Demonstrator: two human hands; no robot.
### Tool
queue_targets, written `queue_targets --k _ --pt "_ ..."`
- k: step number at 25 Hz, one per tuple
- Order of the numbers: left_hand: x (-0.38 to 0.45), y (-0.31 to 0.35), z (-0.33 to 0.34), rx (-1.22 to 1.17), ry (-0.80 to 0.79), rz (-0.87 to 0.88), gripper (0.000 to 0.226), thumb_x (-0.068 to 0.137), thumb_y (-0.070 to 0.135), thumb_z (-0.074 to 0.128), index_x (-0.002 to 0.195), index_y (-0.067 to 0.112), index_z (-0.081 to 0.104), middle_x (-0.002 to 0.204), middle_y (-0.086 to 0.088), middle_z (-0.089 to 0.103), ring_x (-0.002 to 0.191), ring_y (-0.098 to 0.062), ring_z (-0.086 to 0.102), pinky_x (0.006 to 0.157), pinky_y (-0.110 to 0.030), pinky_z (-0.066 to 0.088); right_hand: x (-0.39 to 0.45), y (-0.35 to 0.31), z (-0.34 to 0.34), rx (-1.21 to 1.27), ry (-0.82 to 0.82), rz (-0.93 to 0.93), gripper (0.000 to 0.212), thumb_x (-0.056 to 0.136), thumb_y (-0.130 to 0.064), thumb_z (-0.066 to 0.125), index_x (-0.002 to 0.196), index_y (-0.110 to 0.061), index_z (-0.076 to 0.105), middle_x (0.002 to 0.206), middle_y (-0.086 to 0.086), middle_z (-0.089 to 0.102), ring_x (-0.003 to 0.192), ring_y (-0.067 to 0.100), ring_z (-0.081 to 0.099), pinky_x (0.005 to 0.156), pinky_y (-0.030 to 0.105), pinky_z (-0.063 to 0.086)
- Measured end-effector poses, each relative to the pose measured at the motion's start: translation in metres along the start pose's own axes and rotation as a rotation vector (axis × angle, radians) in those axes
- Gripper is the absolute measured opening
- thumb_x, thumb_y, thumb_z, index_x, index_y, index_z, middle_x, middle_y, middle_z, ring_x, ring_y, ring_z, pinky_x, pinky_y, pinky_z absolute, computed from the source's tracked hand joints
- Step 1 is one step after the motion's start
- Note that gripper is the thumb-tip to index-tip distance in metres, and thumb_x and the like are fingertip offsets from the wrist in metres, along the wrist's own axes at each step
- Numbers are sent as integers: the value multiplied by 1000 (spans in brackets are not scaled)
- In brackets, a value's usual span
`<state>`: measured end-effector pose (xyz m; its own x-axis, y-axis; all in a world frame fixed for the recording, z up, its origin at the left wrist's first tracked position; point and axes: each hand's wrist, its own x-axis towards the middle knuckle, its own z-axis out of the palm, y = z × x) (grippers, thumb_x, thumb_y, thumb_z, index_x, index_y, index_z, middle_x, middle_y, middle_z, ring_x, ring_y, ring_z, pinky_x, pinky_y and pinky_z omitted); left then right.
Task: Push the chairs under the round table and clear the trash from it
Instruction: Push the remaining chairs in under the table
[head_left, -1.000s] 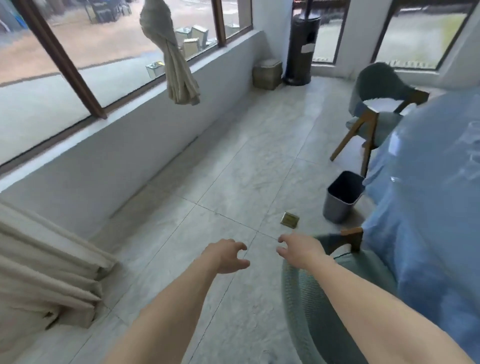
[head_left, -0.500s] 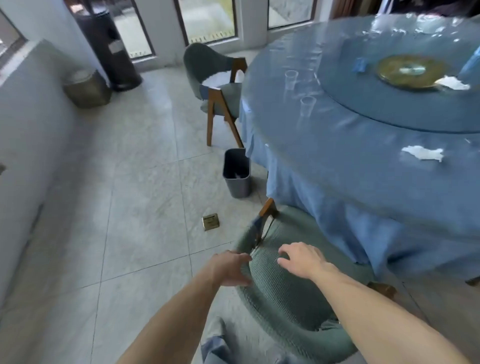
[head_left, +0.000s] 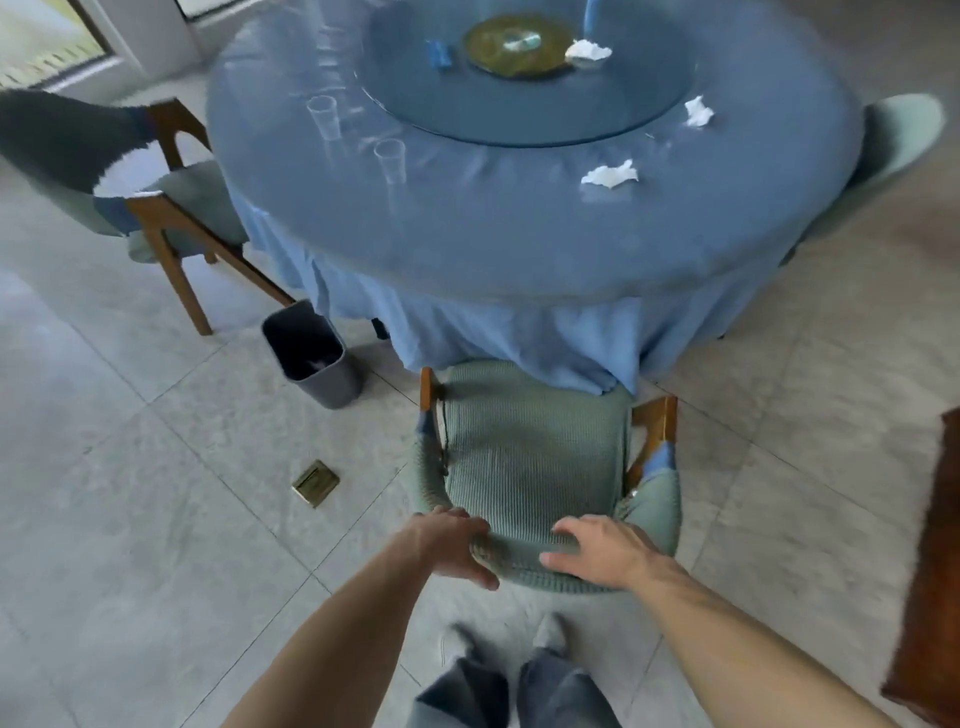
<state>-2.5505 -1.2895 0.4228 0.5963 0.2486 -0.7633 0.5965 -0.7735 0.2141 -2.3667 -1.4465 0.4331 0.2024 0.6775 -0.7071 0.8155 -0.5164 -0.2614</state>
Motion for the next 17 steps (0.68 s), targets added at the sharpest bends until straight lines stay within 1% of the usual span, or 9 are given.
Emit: queue_targets --k 1,3,5,7,11,14,17 --pt "2 3 4 46 -32 15 89 70 74 63 146 38 35 147 4 41 139 -27 34 109 -54 32 -5 -1 11 3 -22 14 72 80 -79 50 135 -33 50 129 0 58 119 23 56 97 38 45" --pt "6 9 12 119 -33 37 96 70 73 64 150 35 29 152 1 36 141 -29 28 112 -56 25 -10 -6 27 -59 -33 25 75 75 -77 57 136 -35 46 130 -1 56 122 25 53 99 42 40" --pt "9 10 19 144 0 50 93 72 69 66 150 35 28 149 0 37 139 -29 30 111 -56 25 -8 -12 38 -112 -9 56 73 77 -64 63 140 -36 40 134 -1 52 124 26 48 101 46 35" --pt "12 8 22 151 41 54 84 76 63 67 147 36 32 145 1 42 137 -27 34 108 -57 29 -2 -17 47 -138 21 106 65 82 -50 64 140 -35 39 134 1 51 124 26 47 101 49 33" --pt "20 13 27 100 96 4 61 83 52 66 138 35 43 134 2 51 130 -25 43 103 -66 32 9 -22 53 -213 30 147 51 89 -38 62 136 -33 43 128 1 53 122 28 49 100 56 35" --pt "26 13 25 151 105 9 50 89 45 63 135 37 47 125 3 55 124 -26 47 97 -69 36 16 -20 51 -250 48 123 44 90 -35 62 131 -31 48 121 1 57 115 29 53 96 53 43" --pt "35 7 14 122 143 12 43 92 39 61 133 39 49 123 5 58 124 -24 47 98 -69 36 29 -17 40 -270 87 95 39 91 -30 63 128 -29 51 117 1 62 110 29 58 94 52 46"
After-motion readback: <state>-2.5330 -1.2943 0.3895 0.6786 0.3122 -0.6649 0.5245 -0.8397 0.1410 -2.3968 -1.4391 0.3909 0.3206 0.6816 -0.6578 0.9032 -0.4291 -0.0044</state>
